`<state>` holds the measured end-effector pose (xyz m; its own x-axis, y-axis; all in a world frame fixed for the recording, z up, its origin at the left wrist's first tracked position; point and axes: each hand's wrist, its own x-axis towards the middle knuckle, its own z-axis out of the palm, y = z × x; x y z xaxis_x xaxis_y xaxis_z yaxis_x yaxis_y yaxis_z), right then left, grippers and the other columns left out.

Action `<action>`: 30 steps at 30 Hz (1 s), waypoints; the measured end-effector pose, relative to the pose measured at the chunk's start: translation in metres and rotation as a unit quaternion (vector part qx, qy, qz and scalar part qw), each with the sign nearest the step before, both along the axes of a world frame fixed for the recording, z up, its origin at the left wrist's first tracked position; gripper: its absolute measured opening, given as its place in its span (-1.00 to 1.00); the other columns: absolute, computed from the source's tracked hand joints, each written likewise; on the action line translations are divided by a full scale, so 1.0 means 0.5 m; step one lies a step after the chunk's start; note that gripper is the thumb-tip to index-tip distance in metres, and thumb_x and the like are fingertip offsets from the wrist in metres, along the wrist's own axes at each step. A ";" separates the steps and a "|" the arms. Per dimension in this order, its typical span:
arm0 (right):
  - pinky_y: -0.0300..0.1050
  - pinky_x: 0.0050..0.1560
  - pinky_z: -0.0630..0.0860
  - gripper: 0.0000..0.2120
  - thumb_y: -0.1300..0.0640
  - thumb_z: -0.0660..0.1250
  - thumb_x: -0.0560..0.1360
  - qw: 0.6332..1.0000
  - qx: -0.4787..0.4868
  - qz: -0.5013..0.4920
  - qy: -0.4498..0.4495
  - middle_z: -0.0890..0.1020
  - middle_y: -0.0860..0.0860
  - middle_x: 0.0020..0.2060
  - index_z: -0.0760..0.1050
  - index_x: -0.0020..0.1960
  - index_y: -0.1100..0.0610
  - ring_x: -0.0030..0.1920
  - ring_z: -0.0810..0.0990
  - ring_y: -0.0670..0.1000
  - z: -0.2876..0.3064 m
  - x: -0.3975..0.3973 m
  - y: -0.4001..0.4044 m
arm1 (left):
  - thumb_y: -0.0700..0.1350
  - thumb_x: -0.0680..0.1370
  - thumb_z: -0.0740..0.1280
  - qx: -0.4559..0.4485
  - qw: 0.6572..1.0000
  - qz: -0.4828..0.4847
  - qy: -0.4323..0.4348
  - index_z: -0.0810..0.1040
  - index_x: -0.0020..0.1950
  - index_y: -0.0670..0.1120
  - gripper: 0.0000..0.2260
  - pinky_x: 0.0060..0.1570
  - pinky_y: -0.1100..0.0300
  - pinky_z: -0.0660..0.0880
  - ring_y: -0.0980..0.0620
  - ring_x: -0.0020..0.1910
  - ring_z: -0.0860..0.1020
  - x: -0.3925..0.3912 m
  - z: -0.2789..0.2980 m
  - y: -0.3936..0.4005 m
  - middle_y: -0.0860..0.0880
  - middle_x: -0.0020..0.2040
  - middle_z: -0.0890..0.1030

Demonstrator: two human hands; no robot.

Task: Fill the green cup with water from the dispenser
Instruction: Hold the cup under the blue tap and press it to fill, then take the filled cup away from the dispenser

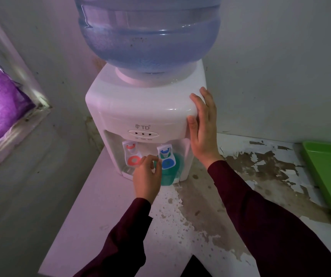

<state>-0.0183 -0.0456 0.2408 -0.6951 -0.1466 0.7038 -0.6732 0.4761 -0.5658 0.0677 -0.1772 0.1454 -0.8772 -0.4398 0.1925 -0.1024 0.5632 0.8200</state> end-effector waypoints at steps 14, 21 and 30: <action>-0.15 0.54 0.02 -0.54 0.06 0.10 0.62 0.995 -0.048 0.006 -0.090 0.10 0.09 0.53 0.13 0.49 0.10 0.55 0.03 0.01 0.016 0.058 0.006 | -0.19 0.32 0.55 0.235 0.968 -0.084 -0.016 0.38 0.28 -0.01 -0.40 -0.07 0.47 0.48 0.23 0.11 0.52 0.019 -0.052 0.024 0.08 0.15 0.55; -0.39 0.35 0.31 -0.29 0.19 0.26 0.56 0.913 -0.147 0.020 -0.380 0.10 -0.22 0.43 -0.12 0.49 -0.12 0.36 0.18 -0.37 -0.190 0.262 0.043 | -0.16 0.30 0.57 0.234 0.966 -0.082 -0.074 0.38 0.24 0.02 -0.40 -0.04 0.29 0.57 0.17 0.10 0.53 0.092 -0.077 0.036 0.15 0.11 0.52; -0.34 0.11 0.51 -0.32 0.17 0.52 0.35 0.875 -0.155 0.050 -0.456 0.48 -0.24 0.21 0.25 0.25 -0.30 0.20 0.50 -0.27 -0.279 0.293 0.049 | -0.07 0.27 0.58 0.204 0.965 -0.118 -0.119 0.37 0.24 0.03 -0.38 -0.08 0.29 0.58 0.12 0.12 0.53 0.112 -0.065 0.076 0.07 0.14 0.52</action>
<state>0.1281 -0.0214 0.1013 -0.9830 -0.1398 -0.1193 0.0950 0.1690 -0.9810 0.1238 -0.1390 0.1127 -0.9600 -0.2197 -0.1737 -0.2238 0.2290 0.9474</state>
